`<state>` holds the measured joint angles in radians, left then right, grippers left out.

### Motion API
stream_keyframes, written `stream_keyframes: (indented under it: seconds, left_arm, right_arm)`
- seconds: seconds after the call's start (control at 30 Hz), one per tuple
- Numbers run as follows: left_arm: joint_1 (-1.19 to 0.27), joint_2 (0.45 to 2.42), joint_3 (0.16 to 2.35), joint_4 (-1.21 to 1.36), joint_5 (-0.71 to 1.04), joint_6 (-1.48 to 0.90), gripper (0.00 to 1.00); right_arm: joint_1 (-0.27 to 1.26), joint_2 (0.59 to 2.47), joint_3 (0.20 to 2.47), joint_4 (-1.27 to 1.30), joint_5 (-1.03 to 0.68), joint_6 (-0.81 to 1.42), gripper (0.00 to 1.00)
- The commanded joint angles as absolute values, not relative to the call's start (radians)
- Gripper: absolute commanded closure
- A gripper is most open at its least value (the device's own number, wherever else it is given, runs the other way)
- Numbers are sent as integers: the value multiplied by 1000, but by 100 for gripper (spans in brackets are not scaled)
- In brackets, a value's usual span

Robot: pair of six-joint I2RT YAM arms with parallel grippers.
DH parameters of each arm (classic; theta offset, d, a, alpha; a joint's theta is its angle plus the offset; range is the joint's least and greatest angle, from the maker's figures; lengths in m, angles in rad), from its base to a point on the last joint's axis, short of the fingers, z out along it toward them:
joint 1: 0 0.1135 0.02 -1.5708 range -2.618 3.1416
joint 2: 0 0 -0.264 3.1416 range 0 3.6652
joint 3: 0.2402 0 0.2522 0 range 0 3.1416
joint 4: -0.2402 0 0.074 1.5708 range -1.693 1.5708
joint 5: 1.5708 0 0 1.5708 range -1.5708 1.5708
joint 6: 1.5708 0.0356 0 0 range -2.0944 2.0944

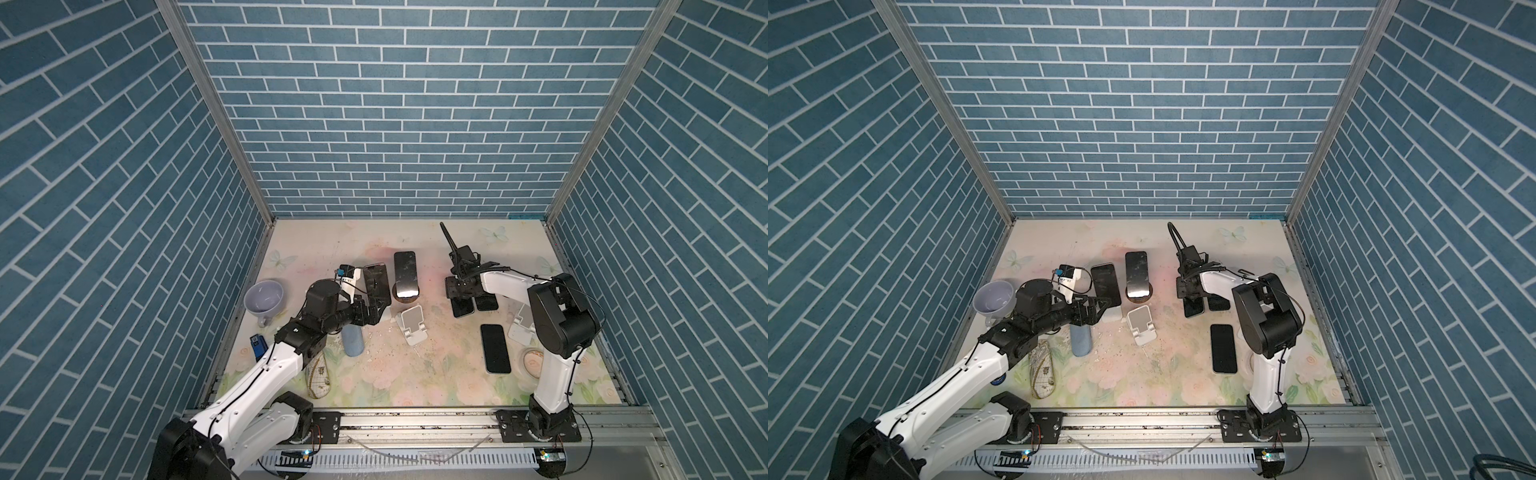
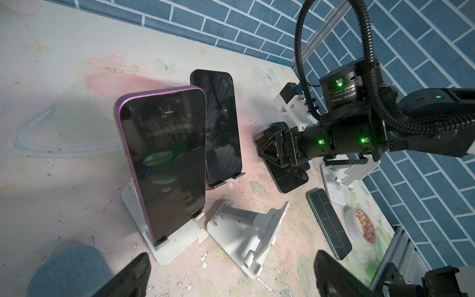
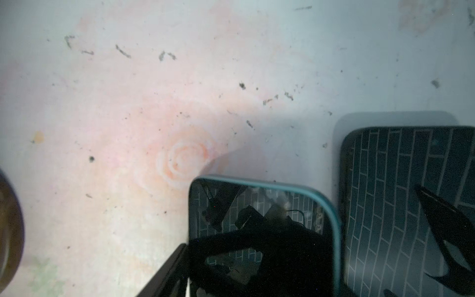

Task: Remove the phone from the phone stand
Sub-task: 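Lower the teal-edged phone flat beside the black phone with the right gripper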

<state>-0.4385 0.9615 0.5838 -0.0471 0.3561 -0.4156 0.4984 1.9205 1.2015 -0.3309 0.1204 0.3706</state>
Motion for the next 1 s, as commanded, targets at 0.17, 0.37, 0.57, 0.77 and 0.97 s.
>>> stream_keyframes:
  seconds: [0.17, 0.37, 0.57, 0.77, 0.97]
  left_arm:
    - [-433, 956, 583, -25, 351, -419, 0]
    - [-434, 952, 578, -26, 348, -417, 0]
    - [-432, 951, 580, -35, 347, -415, 0]
    - [-434, 948, 598, -64, 353, -420, 0]
    - [-458, 916, 628, -129, 297, -428, 0]
  right_arm:
    - [499, 1948, 1208, -415, 123, 407, 29]
    - [499, 1959, 1212, -423, 125, 400, 26]
    - [499, 1972, 1208, -423, 133, 400, 24]
    - [500, 1979, 1206, -419, 138, 396, 17]
    - [499, 1982, 1199, -408, 133, 393, 17]
